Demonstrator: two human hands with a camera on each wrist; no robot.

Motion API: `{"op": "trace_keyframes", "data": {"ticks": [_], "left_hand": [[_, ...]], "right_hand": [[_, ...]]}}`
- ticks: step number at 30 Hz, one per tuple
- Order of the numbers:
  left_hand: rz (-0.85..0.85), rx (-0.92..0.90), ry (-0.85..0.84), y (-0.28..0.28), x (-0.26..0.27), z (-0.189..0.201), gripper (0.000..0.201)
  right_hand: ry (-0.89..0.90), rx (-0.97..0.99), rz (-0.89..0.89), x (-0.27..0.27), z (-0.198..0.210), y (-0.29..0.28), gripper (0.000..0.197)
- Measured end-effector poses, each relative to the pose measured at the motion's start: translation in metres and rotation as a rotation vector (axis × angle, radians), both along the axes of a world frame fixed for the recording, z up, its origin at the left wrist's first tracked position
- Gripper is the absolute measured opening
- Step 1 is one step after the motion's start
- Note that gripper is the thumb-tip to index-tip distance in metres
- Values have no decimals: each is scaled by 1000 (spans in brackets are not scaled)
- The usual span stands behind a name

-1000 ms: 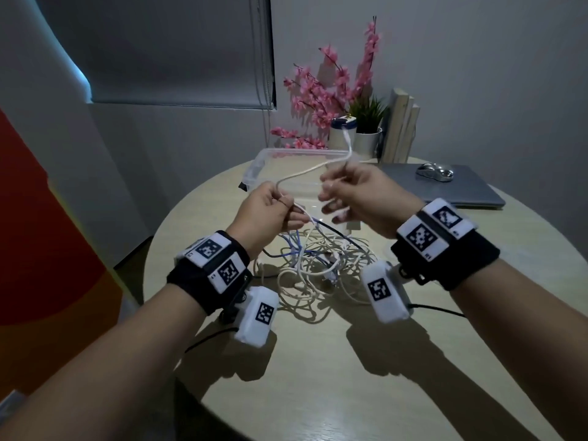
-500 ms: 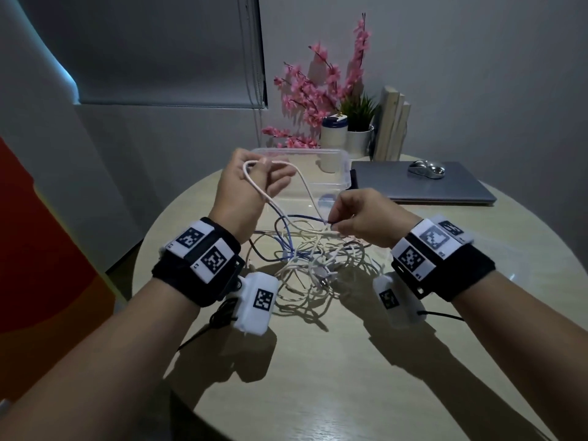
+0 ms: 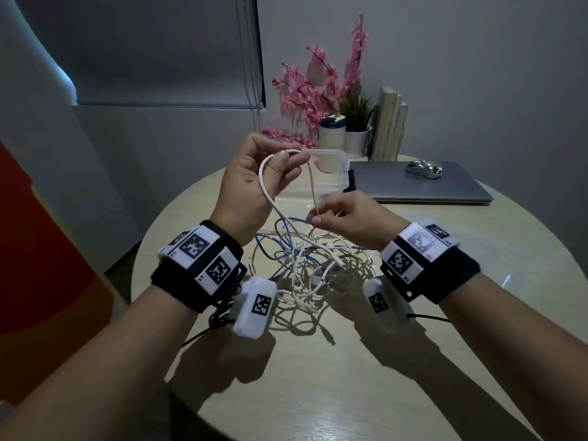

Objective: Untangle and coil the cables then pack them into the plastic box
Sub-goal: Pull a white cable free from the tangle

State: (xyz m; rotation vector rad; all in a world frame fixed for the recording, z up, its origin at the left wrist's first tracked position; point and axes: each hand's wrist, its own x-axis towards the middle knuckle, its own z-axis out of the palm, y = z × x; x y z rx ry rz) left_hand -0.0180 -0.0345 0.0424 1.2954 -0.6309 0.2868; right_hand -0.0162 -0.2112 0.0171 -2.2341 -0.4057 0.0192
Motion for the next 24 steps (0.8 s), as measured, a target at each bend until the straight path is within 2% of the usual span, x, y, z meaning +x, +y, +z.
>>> {"op": "trace_keyframes", "data": {"ticks": [2, 4, 7, 10, 11, 13, 15, 18, 20, 24], "left_hand": [[6, 22, -9, 3, -1, -1, 16], [54, 120, -10, 7, 0, -4, 16], [62, 319, 24, 14, 1, -13, 31], [51, 554, 42, 17, 1, -22, 54], [49, 582, 58, 18, 2, -25, 59], [51, 499, 135, 16, 2, -29, 49], [99, 424, 199, 13, 3, -30, 33], [112, 473, 260, 3, 5, -30, 18], [115, 459, 297, -6, 5, -32, 16], [171, 477, 302, -18, 12, -35, 27]], "right_hand": [[-21, -18, -57, 1, 0, 0, 13], [-30, 36, -135, 3, 2, -3, 16], [-55, 130, -234, 7, 9, -11, 18], [-15, 376, -256, 8, 19, -14, 17], [1, 485, -246, 7, 23, -14, 16], [-7, 617, -228, 3, 30, -14, 16], [-43, 650, -205, 0, 36, -13, 15], [-60, 665, -135, -7, 42, -9, 9], [-49, 652, -76, -11, 43, -5, 14], [-59, 618, 26, -16, 42, 2, 25]]}}
